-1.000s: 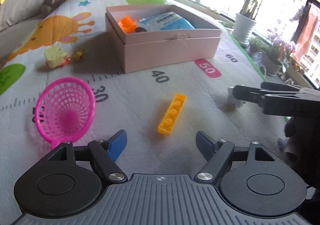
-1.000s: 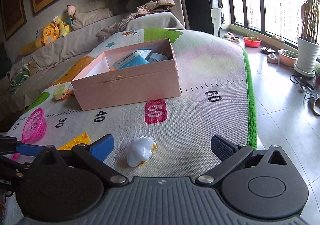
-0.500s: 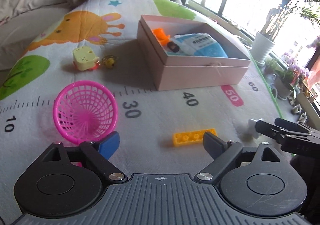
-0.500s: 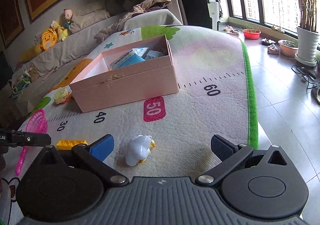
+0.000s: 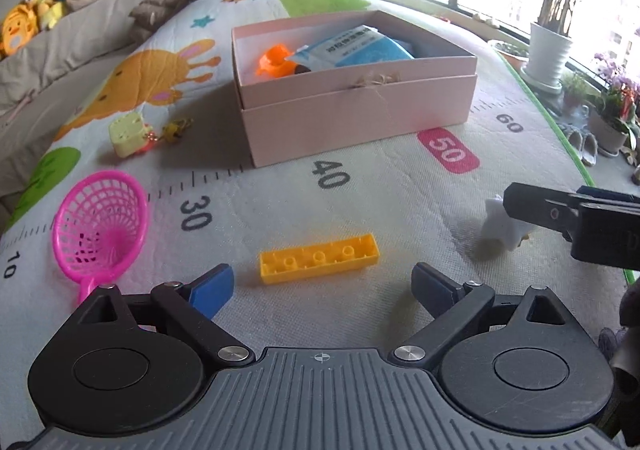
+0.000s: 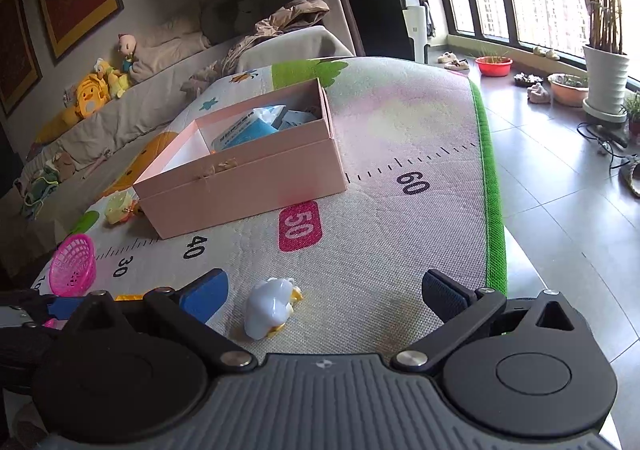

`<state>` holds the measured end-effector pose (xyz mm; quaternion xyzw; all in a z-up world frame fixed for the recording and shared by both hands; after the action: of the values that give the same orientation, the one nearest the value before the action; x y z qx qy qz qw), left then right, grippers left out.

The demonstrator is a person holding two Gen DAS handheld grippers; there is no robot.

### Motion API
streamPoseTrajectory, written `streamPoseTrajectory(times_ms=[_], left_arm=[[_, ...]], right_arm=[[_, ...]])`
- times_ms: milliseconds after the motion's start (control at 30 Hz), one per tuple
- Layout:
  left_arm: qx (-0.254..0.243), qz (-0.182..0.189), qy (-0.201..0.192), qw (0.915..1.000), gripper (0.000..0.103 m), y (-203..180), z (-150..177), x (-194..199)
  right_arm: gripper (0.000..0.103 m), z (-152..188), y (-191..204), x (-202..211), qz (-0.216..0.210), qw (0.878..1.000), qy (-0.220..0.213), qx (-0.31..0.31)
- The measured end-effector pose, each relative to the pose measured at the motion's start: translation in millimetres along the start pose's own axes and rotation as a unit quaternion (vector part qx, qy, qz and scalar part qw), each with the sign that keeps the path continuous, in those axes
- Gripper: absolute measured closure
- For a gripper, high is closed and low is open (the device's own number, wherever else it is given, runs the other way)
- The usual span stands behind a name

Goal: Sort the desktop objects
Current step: 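Grasp the yellow lego brick with left tool while right tool approaches the white duck toy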

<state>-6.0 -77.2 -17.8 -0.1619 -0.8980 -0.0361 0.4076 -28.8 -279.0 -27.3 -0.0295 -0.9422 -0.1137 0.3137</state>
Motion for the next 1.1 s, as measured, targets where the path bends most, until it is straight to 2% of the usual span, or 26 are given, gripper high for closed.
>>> streamPoseTrajectory(times_ms=[200,267,367,433,533,633,700,800,867,1000,1067,1100], left_arm=[[0.019,0.003,0.006,0.9998,0.005,19.3,-3.3,-1.6],[0.017,0.006,0.009,0.9998,0.005,32.6,-4.2,-1.3],[0.041,0.005,0.015,0.999,0.006,59.3,-6.8,-0.7],[0.064,0.028,0.017,0.9974,0.006,72.2,-9.6,4.3],[0.099,0.083,0.008,0.9916,0.004,78.8,-13.9,13.6],[0.098,0.093,-0.02,0.9906,0.003,71.8,-15.9,22.6],[0.074,0.072,-0.029,0.9942,0.003,60.8,-14.6,26.0],[0.035,0.012,-0.052,0.998,0.003,38.8,-5.0,28.2],[0.014,-0.015,-0.043,0.9988,0.003,25.4,1.5,21.8],[0.023,-0.036,-0.029,0.9987,0.003,22.4,1.0,8.4],[0.037,-0.041,-0.023,0.9982,0.006,28.8,-1.0,4.0],[0.044,-0.041,-0.02,0.998,0.011,32.2,-2.0,2.1]], right_arm=[[0.0,-0.4,-4.8,-2.3,-0.002,1.0,0.006,-0.018],[0.0,-0.5,-4.6,-2.2,0.0,1.0,0.006,-0.016],[0.0,-0.7,-4.2,-2.1,0.003,1.0,0.005,-0.014],[0.0,-0.9,-5.0,-1.7,0.001,1.0,0.004,-0.017],[0.0,-0.9,-5.6,-2.3,-0.001,1.0,0.006,-0.02],[0.0,-0.7,-5.2,-2.1,-0.001,1.0,0.005,-0.02],[0.0,-0.8,-5.5,-2.0,0.0,1.0,0.003,-0.021],[0.0,-1.1,-5.4,-1.8,0.001,1.0,0.002,-0.022],[0.0,-0.9,-4.4,-1.5,0.002,1.0,0.001,-0.02],[0.0,-0.9,-4.8,-0.3,0.001,1.0,-0.003,-0.021],[0.0,-1.0,-5.6,-0.2,0.0,1.0,-0.004,-0.022],[0.0,-1.1,-5.6,-0.1,-0.001,1.0,-0.004,-0.022]])
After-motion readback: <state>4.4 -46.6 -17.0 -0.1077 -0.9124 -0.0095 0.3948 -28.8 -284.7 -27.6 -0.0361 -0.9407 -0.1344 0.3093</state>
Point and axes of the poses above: each gripper's, at about its wrist camera, not at the fingertips, and x roughly against the way its jaws point, y to its left, z to its underside, the point moved 4 cm from there along -x, roughly the way its jaws point, and after that the axes turned 9 degrees about z, right-handed, at the moved point
